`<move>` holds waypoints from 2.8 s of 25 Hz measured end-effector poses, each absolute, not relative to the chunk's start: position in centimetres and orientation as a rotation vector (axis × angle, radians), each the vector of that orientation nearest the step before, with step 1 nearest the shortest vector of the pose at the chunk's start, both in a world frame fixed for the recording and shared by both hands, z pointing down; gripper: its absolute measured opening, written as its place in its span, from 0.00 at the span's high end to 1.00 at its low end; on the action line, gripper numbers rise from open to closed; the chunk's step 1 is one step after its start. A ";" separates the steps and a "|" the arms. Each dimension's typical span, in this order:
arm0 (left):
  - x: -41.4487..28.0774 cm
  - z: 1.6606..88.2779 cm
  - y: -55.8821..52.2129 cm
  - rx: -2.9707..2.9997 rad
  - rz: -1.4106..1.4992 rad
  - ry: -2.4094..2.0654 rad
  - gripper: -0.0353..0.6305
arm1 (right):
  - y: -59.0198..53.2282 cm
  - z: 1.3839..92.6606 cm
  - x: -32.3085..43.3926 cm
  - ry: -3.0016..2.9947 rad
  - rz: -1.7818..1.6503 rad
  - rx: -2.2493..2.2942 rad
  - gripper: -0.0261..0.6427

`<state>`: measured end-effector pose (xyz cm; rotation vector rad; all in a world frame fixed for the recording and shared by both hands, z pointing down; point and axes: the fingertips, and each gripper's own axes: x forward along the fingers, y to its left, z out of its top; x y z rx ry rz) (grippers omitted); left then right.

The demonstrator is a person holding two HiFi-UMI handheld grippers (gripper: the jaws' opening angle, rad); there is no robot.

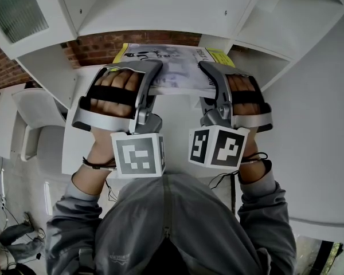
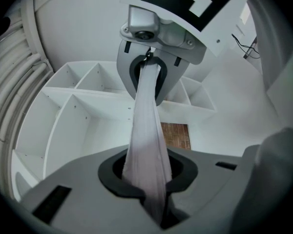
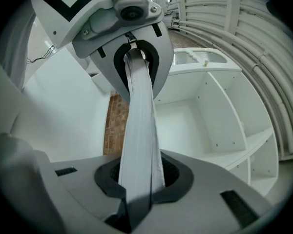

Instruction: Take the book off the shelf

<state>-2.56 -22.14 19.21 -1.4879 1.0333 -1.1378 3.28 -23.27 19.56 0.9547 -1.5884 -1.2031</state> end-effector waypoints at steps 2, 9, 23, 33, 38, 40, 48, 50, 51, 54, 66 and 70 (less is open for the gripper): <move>-2.6 20.5 -22.2 -1.518 -1.154 1.021 0.84 | -23.3 20.6 3.2 -1.599 -1.183 0.943 0.84; -2.7 23.8 -21.9 -1.555 -1.206 0.986 0.84 | -23.0 24.3 3.2 -1.641 -1.109 0.898 0.84; -3.8 31.2 -21.8 -1.693 -1.315 0.903 0.84 | -22.7 31.9 2.1 -1.709 -0.945 0.779 0.84; -4.1 38.1 -21.4 -1.821 -1.397 0.843 0.84 | -22.3 38.8 1.6 -1.750 -0.822 0.699 0.84; -4.4 40.8 -21.5 -1.851 -1.429 0.814 0.83 | -22.3 41.7 1.4 -1.768 -0.784 0.662 0.84; -4.4 41.8 -21.4 -1.874 -1.443 0.799 0.83 | -22.2 42.8 1.3 -1.772 -0.751 0.645 0.84; -4.5 45.4 -21.4 -1.946 -1.483 0.765 0.83 | -22.1 46.4 1.2 -1.780 -0.679 0.587 0.84; -4.6 46.5 -21.5 -1.943 -1.505 0.751 0.83 | -22.1 47.5 1.3 -1.786 -0.652 0.572 0.84; -4.6 47.2 -21.5 -1.950 -1.514 0.746 0.83 | -22.1 48.1 1.3 -1.789 -0.640 0.564 0.84; -4.4 49.1 -21.2 -1.978 -1.541 0.733 0.83 | -21.9 49.8 1.5 -1.797 -0.617 0.538 0.84; -4.3 54.2 -20.8 -2.060 -1.602 0.669 0.83 | -21.4 55.0 1.5 -1.811 -0.517 0.464 0.84; -4.0 55.4 -20.4 -2.117 -1.605 0.654 0.83 | -20.9 56.4 1.6 -1.809 -0.483 0.441 0.84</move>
